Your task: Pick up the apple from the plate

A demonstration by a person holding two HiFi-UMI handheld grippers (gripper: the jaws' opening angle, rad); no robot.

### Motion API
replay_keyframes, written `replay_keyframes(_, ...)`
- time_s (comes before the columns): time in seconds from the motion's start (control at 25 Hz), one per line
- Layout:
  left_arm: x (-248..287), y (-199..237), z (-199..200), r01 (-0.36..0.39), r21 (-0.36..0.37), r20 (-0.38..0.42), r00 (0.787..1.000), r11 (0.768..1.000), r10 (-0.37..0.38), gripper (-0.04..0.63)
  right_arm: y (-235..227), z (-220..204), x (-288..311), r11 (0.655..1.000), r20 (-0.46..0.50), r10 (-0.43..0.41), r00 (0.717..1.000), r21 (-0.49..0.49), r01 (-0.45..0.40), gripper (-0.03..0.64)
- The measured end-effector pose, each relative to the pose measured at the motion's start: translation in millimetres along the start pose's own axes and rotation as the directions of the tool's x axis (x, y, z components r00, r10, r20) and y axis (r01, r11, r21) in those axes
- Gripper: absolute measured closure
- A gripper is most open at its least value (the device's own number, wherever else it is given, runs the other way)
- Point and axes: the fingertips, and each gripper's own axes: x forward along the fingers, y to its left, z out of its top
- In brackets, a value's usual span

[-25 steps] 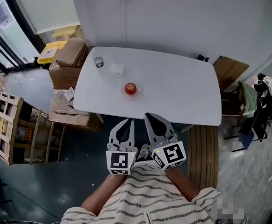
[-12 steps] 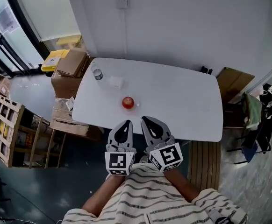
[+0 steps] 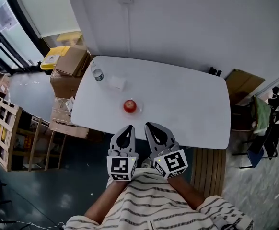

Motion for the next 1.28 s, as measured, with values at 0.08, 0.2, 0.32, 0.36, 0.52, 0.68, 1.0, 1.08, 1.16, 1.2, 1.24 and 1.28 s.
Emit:
replay_keyframes(0.08,8.4,2.4,2.7,0.01,-0.003,0.009,1.0,1.0,-0.01,0.591,-6.3,-2.6,8.8,1.0,-0.007,-0.007,1.0,0.006,0.008,0.604)
replay_keyframes(0.2,20.7,6.9,7.9,0.031,-0.007,0.019,0.999,1.0,-0.03,0.591,-15.3,-2.2,19.2,1.0,-0.011,-0.027,1.0,0.01,0.027,0.604)
replay_keyframes(0.32,33.0,16.0,5.1,0.052,-0.014,-0.003,0.999,0.999,-0.052,0.591,-17.1,-4.4,29.8,0.999,-0.019,-0.043,0.999,0.022,0.043,0.604)
replay_keyframes(0.36,36.8,20.6,2.3,0.056,-0.011,-0.013,0.998,0.998,-0.056,0.591,-17.0,-6.4,35.0,0.999,-0.022,-0.046,0.999,0.027,0.046,0.604)
replay_keyframes(0.52,52.0,36.4,-12.0,0.07,-0.007,-0.046,0.996,0.998,-0.071,0.591,-16.5,-13.9,52.1,0.998,-0.037,-0.044,0.998,0.038,0.045,0.604)
replay_keyframes(0.68,69.4,45.4,-29.6,0.086,0.002,-0.075,0.994,0.996,-0.086,0.59,-25.1,-19.2,60.6,0.997,-0.05,-0.064,0.997,0.047,0.066,0.604)
replay_keyframes(1.0,96.2,60.9,-56.2,0.11,-0.001,-0.122,0.987,0.994,-0.109,0.526,-36.1,-32.1,79.4,0.993,-0.093,-0.099,0.991,0.047,0.104,0.604)
replay_keyframes(1.08,101.2,62.2,-61.5,0.121,-0.002,-0.13,0.984,0.993,-0.12,0.5,-37.3,-34.2,83.8,0.993,-0.1,-0.101,0.99,0.049,0.106,0.604)
replay_keyframes(1.16,105.7,65.0,-67.8,0.125,-0.002,-0.143,0.982,0.992,-0.124,0.48,-38.0,-36.0,87.3,0.993,-0.108,-0.104,0.989,0.049,0.11,0.604)
replay_keyframes(1.2,107.9,66.7,-71.3,0.125,-0.003,-0.151,0.981,0.992,-0.124,0.465,-38.8,-37.0,88.5,0.992,-0.112,-0.106,0.988,0.049,0.112,0.604)
replay_keyframes(1.24,110.1,68.2,-74.8,0.124,-0.006,-0.158,0.98,0.992,-0.123,0.443,-39.9,-38.1,89.4,0.992,-0.117,-0.109,0.987,0.049,0.116,0.604)
replay_keyframes(1.28,112.3,69.4,-78.2,0.123,-0.008,-0.164,0.979,0.992,-0.123,0.428,-41.2,-39.4,90.3,0.992,-0.121,-0.112,0.986,0.049,0.119,0.604)
